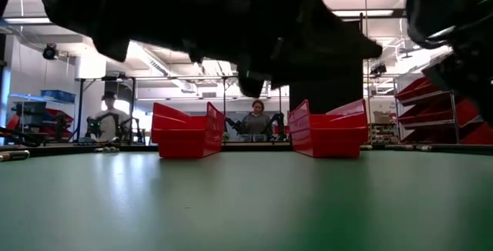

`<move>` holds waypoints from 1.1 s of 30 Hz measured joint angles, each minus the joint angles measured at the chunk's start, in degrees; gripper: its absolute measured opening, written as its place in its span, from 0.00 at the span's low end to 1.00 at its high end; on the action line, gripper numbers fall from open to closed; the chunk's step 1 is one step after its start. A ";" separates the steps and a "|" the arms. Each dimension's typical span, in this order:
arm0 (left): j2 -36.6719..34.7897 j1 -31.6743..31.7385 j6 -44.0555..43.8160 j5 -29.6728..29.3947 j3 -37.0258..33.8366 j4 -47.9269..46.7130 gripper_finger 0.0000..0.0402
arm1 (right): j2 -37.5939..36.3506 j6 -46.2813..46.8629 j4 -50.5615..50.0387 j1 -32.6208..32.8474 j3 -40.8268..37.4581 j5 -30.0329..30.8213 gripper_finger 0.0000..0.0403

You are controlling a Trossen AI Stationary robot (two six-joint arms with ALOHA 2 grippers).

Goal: Sort batteries
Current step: Put the brown battery into the left red bin

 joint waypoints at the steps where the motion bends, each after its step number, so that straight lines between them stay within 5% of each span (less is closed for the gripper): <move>1: 0.30 0.01 0.00 0.02 0.31 -0.08 0.39 | 0.38 -1.83 -0.57 -1.60 0.09 0.02 0.85; 6: 0.40 -0.02 -0.22 -0.05 0.22 -0.20 0.39 | 3.61 -11.77 -2.29 -6.69 0.11 -0.18 0.86; 16: 0.40 -0.07 -0.23 -0.11 0.20 -1.11 0.39 | 15.91 -14.61 -4.51 -13.17 1.71 -0.10 0.91; 33: 0.38 -1.06 -1.31 -0.16 0.11 -2.12 0.39 | 18.47 0.98 -1.72 -27.54 1.75 -3.15 0.91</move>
